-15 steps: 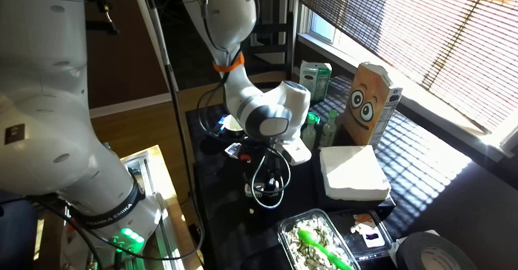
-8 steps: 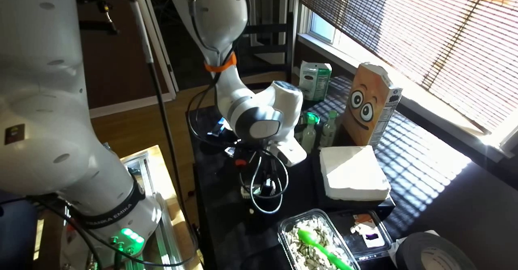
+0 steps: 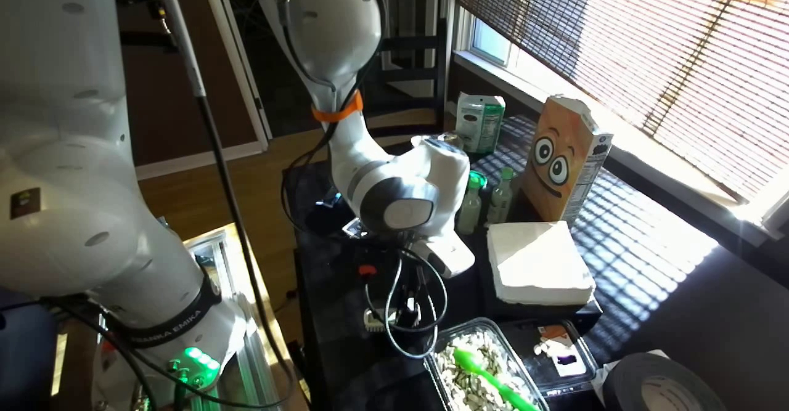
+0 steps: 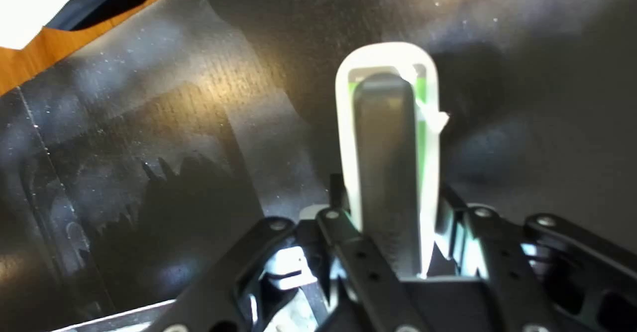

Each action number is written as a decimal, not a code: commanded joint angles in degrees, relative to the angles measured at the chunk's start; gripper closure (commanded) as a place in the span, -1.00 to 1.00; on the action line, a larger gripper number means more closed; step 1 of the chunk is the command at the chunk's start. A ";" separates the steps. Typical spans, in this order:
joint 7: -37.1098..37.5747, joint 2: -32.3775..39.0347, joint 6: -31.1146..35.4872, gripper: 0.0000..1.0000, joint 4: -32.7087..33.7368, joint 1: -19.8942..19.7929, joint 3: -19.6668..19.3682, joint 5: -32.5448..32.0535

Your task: Use the brush to sweep the white objects to the right

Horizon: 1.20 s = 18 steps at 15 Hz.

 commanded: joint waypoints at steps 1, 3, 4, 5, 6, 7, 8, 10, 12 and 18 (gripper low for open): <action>-2.63 -0.09 0.82 0.67 -1.60 -1.56 2.01 1.26; 0.56 0.71 1.87 0.67 -1.83 -1.19 2.82 3.57; 1.90 1.03 2.55 0.67 -2.04 -0.82 3.03 4.35; 7.75 2.17 3.75 0.67 -1.87 1.85 0.85 3.16; 12.19 2.67 5.13 0.67 -2.07 3.81 -0.87 2.08; 15.65 3.18 5.90 0.67 -2.10 5.03 -1.89 1.85; 19.55 3.78 6.41 0.67 -2.25 6.93 -3.56 1.28; 26.72 5.02 5.12 0.67 -2.16 10.68 -6.59 0.61; 32.78 5.39 1.36 0.67 -2.31 13.38 -8.60 0.73; 30.33 3.74 -1.82 0.67 -2.48 4.27 1.17 7.27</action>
